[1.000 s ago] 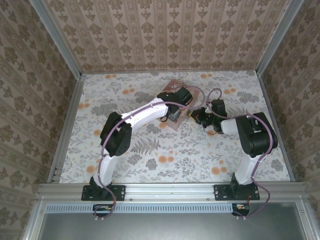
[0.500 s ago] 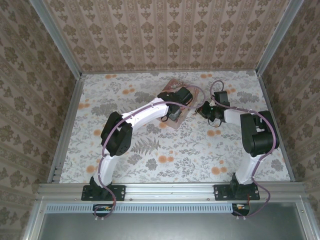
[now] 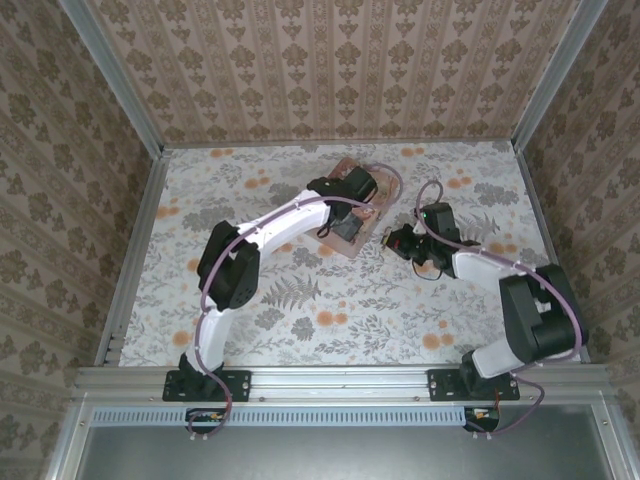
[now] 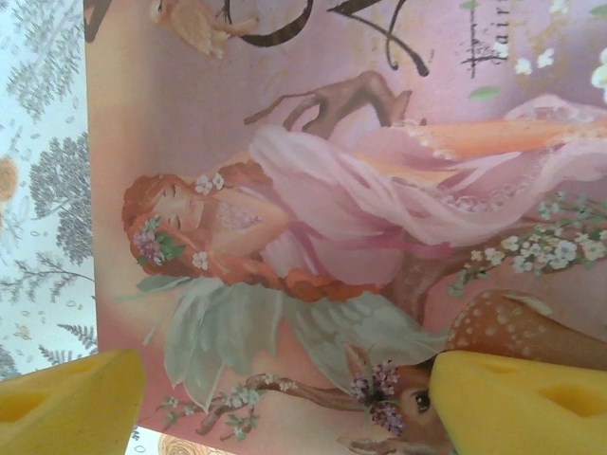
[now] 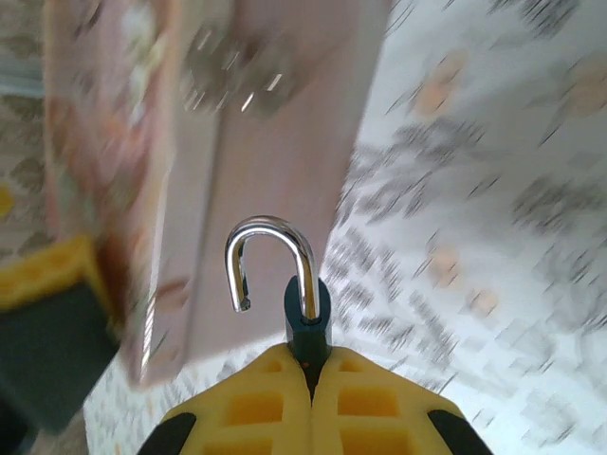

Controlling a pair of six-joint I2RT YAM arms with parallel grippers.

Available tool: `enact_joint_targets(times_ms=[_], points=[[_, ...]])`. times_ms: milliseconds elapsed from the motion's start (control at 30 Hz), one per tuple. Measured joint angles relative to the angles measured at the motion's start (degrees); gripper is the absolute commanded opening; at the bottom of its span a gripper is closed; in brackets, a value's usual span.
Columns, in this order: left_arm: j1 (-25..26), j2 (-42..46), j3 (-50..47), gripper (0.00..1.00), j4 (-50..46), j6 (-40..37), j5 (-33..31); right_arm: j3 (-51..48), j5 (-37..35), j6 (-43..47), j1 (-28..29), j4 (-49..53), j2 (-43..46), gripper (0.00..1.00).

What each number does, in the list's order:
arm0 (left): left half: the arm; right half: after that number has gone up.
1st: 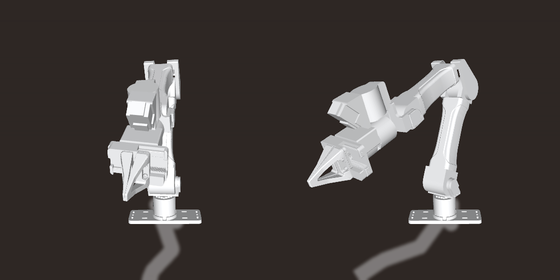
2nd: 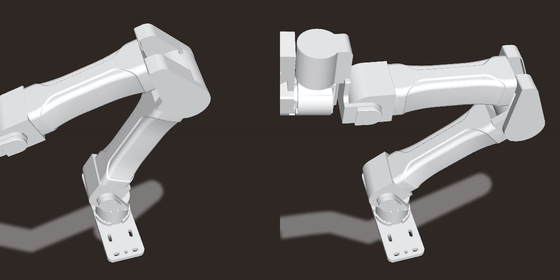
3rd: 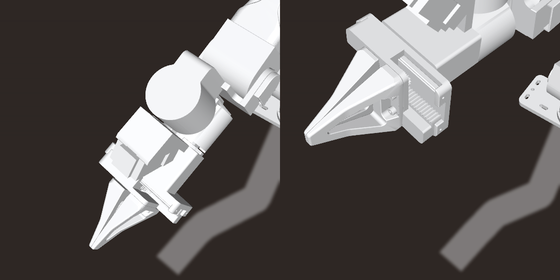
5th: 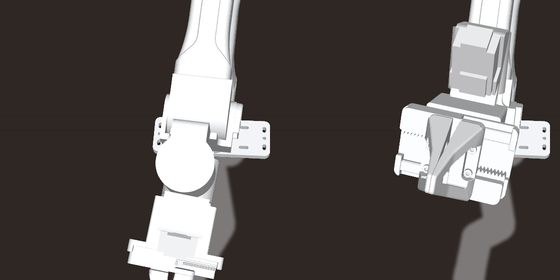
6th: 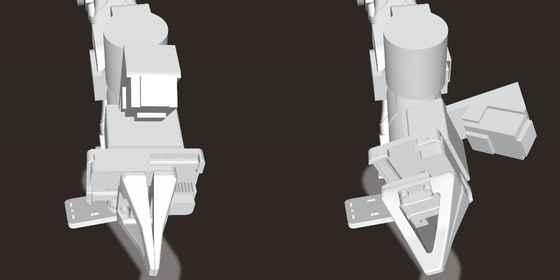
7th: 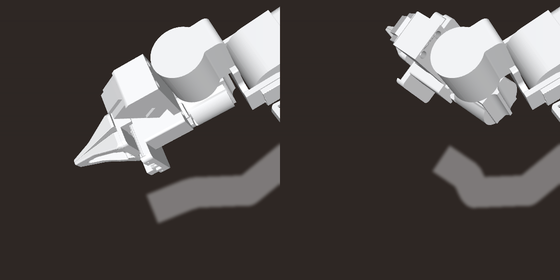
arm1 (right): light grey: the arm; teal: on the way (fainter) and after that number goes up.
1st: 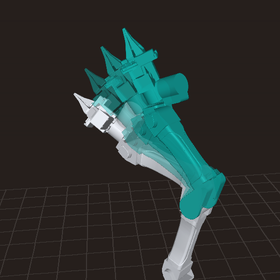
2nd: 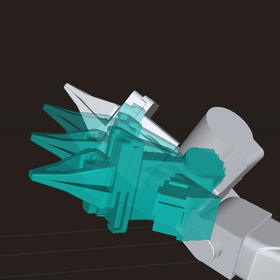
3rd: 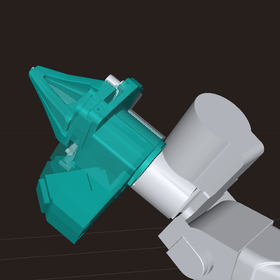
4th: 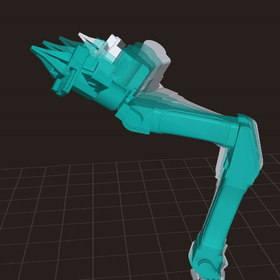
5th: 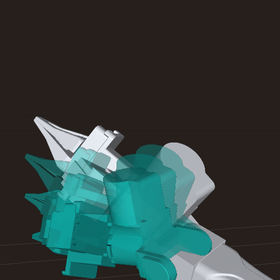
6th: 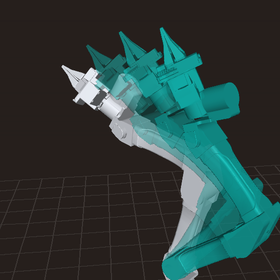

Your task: Unlock a padlock with a key

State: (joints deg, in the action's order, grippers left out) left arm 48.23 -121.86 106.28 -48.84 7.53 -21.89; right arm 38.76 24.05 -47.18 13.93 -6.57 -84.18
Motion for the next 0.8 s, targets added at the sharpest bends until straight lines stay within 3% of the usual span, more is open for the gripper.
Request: enact_joint_targets(times_ms=[200,433,700,733,800], points=[[-2.01,3.06,-1.64,1.0,-0.52,1.86,5.11,-6.03,-1.38,-3.17,11.37,-0.42,6.56,0.0],[-5.35,15.74,-10.23,1.0,0.07,5.81,9.64,-10.86,-4.39,-9.31,25.07,-5.01,7.3,0.0],[-10.45,31.15,-21.27,1.0,4.76,11.13,13.9,-12.04,-6.47,-13.11,27.74,-12.61,-0.09,0.0],[-10.78,32.22,-22.73,1.0,5.2,11.82,14.71,-12.39,-6.82,-13.18,27.43,-12.66,-0.5,0.03],[-11.19,33.57,-25.38,1.0,5.79,12.9,15.98,-13.03,-7.23,-13.29,26.45,-12.63,-0.85,0.18]])
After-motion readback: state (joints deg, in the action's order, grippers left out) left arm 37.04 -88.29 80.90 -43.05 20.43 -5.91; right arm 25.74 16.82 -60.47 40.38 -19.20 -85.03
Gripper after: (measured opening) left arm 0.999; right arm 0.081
